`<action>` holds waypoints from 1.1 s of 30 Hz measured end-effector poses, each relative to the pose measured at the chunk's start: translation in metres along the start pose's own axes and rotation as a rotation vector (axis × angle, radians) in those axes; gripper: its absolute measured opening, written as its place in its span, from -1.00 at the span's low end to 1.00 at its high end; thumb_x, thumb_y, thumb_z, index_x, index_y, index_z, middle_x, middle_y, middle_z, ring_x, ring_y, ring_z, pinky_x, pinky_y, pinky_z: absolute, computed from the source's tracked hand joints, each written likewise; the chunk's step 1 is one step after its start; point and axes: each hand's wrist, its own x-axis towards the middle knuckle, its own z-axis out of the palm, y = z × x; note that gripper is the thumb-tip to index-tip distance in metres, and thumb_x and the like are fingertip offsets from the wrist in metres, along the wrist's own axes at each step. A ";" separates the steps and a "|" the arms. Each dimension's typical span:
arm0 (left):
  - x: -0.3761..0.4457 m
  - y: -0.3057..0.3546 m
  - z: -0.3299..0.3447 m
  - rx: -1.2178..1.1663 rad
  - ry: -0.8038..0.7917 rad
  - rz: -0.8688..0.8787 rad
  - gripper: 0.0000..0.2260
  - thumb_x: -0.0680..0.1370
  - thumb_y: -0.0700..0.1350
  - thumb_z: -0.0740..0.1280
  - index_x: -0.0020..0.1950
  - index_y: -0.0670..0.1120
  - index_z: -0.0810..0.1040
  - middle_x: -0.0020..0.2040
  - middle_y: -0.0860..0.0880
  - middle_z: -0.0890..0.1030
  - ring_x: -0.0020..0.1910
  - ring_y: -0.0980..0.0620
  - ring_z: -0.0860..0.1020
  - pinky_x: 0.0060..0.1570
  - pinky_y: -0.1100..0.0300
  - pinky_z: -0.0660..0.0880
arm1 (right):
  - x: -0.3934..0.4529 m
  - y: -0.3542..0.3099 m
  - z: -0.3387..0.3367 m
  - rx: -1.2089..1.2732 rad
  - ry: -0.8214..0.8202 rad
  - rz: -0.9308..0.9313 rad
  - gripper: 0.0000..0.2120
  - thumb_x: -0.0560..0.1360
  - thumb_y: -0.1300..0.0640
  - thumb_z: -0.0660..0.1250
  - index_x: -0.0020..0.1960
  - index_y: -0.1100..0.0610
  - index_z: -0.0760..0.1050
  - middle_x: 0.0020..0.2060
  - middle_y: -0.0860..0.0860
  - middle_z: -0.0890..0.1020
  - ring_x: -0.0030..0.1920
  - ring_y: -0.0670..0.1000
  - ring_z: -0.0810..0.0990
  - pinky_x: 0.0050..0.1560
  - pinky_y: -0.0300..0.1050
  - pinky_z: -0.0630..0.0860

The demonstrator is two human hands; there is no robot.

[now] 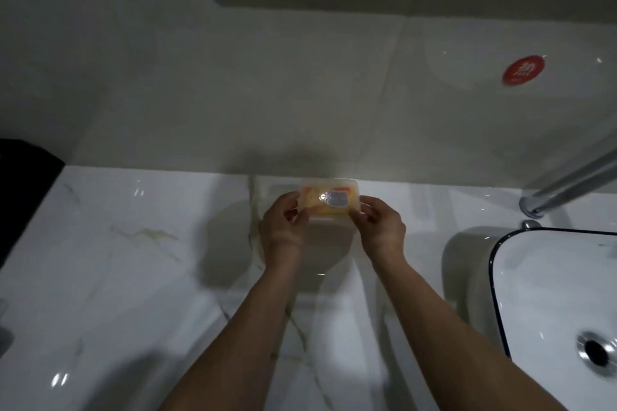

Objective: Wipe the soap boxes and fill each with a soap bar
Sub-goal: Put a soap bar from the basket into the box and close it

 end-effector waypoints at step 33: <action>0.031 -0.001 0.017 0.186 -0.038 0.099 -0.75 0.58 -0.17 0.34 0.22 -0.01 0.64 0.09 -0.02 0.69 0.04 -0.01 0.63 0.10 0.02 0.55 | 0.039 0.001 0.016 -0.199 -0.084 -0.028 -0.78 0.54 0.21 0.41 0.17 0.10 0.68 0.05 0.03 0.74 -0.01 0.03 0.70 0.21 -0.03 0.56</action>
